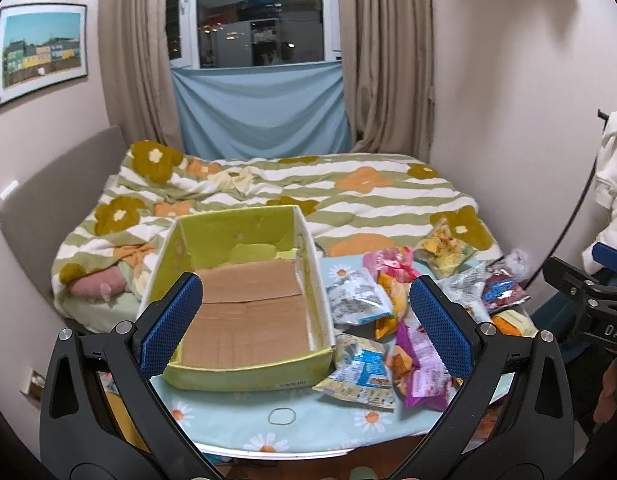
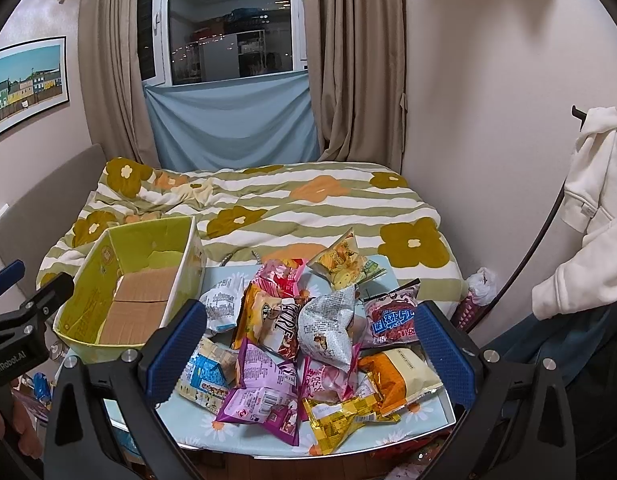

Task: Organize snacks
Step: 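Grasp the purple bag with the left tool while the right grasps the orange-and-cream bag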

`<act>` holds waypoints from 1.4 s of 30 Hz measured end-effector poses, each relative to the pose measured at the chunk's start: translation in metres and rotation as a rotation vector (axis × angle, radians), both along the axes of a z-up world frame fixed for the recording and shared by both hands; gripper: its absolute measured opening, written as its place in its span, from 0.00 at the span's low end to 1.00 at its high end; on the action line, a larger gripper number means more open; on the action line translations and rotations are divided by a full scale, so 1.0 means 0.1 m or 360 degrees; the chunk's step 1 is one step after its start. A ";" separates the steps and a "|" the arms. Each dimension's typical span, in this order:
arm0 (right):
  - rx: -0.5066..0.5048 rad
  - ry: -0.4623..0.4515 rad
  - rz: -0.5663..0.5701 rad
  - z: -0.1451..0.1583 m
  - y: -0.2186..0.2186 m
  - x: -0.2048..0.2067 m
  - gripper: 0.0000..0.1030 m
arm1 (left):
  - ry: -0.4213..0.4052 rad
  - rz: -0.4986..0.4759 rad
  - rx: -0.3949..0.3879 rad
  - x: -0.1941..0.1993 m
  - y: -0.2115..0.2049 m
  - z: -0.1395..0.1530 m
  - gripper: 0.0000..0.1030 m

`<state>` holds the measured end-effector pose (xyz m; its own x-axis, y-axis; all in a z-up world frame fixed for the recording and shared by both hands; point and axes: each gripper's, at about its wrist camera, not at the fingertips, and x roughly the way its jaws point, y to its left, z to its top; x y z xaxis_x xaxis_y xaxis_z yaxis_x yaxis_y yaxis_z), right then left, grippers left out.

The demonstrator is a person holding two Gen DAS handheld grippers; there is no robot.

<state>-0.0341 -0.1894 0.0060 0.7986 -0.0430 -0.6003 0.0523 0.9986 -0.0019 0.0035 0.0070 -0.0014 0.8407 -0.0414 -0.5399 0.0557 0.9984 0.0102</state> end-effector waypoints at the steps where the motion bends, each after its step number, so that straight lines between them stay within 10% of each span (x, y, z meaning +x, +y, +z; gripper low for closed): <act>1: -0.0004 0.0010 -0.0008 0.01 0.00 0.00 1.00 | 0.0010 -0.0011 -0.0010 0.02 0.01 0.02 1.00; 18: 0.0021 0.0257 -0.0153 -0.46 -0.78 -0.05 1.00 | 0.0427 -0.0260 -0.0072 0.38 -0.60 -0.83 1.00; 42: 0.0057 0.0628 0.0256 -1.92 -1.53 0.77 0.96 | 0.0838 -0.0098 0.0107 0.86 -1.64 -2.29 0.96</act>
<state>0.0432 -0.3424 -0.1862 0.5020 0.0898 -0.8602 -0.1018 0.9938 0.0443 0.0891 -0.1574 -0.2306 0.4523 -0.0330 -0.8913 0.1290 0.9912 0.0288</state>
